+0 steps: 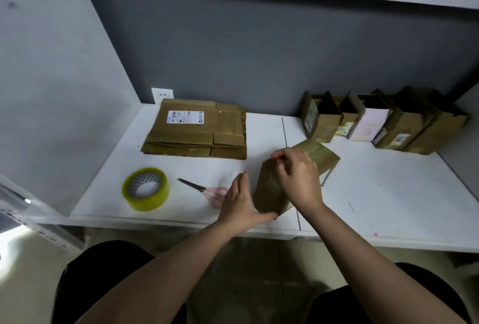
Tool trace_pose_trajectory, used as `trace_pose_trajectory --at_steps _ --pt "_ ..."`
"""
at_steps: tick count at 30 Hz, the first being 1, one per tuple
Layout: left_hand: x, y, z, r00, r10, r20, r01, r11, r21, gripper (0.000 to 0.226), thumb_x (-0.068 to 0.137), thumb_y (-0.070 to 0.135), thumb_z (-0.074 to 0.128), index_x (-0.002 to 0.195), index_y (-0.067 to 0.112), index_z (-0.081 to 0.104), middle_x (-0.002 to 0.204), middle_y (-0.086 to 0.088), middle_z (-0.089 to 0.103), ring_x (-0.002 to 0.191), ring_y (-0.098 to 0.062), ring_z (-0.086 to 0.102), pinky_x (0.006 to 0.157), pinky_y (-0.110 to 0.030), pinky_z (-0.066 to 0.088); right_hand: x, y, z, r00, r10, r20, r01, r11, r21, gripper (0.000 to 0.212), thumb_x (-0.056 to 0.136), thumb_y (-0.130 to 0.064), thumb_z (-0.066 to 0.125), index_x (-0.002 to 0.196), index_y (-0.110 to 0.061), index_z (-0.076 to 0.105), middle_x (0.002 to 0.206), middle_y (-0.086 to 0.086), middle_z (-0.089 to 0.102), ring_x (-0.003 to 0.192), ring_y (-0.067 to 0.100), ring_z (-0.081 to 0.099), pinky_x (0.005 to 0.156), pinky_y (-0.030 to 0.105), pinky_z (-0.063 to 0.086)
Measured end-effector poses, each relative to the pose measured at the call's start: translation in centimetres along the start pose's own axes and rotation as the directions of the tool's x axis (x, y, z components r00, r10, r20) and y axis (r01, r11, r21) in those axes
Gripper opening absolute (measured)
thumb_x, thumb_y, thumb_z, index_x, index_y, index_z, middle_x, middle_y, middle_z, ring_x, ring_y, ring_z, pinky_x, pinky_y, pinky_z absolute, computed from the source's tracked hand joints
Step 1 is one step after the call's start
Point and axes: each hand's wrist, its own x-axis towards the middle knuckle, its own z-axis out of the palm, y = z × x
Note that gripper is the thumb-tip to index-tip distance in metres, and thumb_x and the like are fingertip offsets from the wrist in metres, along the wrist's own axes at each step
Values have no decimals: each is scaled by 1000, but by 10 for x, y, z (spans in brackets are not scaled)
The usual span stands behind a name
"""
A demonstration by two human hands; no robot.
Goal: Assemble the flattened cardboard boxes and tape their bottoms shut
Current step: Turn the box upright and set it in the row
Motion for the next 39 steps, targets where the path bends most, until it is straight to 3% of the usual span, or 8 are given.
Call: trace_pose_trajectory --at_steps 2,7,11,15,20,29,36,39 --pt "5 18 20 1000 -25 -12 25 1000 -13 126 62 60 77 150 18 -2 159 -4 4 144 -25 16 114 -38 26 2 22 -14 996 86 8 -86 995 -50 21 90 -11 54 106 -19 65 110 2 65 108 25 52 91 40 40" --pt "17 36 37 981 -86 -174 62 988 -141 111 61 55 79 144 14 19 143 -9 41 127 -28 44 99 -35 43 -3 54 -29 972 170 165 -205 951 230 18 94 -14 54 108 -18 65 108 -5 64 109 17 55 97 42 44" --pt "22 43 18 971 40 -236 -65 993 -98 103 63 53 78 142 19 22 140 -4 37 125 -24 45 95 -33 44 0 63 -34 985 154 81 -170 955 244 17 94 -25 56 107 -19 66 106 -7 61 106 15 53 95 43 44" --pt "27 62 -25 908 275 -315 -259 961 93 102 63 57 74 144 22 24 134 -2 33 120 -21 42 97 -36 42 14 47 -47 977 204 64 -210 860 465 32 94 -42 47 119 -27 60 118 -8 53 117 5 48 107 35 38" --pt "32 73 -58 751 522 -405 -340 831 440 100 59 71 51 143 20 35 122 -4 42 110 -22 46 94 -40 40 30 23 -56 934 207 291 -355 626 694 39 103 -43 31 136 -32 49 135 -16 51 123 -6 46 102 18 38" --pt "30 74 -64 641 642 -420 -367 737 568 96 64 69 51 140 11 42 115 -10 43 104 -27 51 84 -40 44 35 25 -54 920 192 341 -377 669 640 48 96 -48 46 141 -29 45 139 -4 52 126 9 48 111 37 37" --pt "22 72 -66 616 674 -408 -409 716 565 95 65 65 56 140 9 43 115 -8 39 105 -26 50 86 -41 44 27 27 -56 917 88 389 -320 745 586 88 73 -53 73 147 -33 29 136 -4 53 121 8 54 103 38 46" --pt "19 73 -65 634 647 -423 -408 745 528 95 64 65 57 140 9 43 114 -9 43 103 -26 51 83 -40 45 24 27 -63 902 57 427 -335 715 614 87 81 -36 74 150 -31 22 141 -6 48 124 5 50 106 33 44"
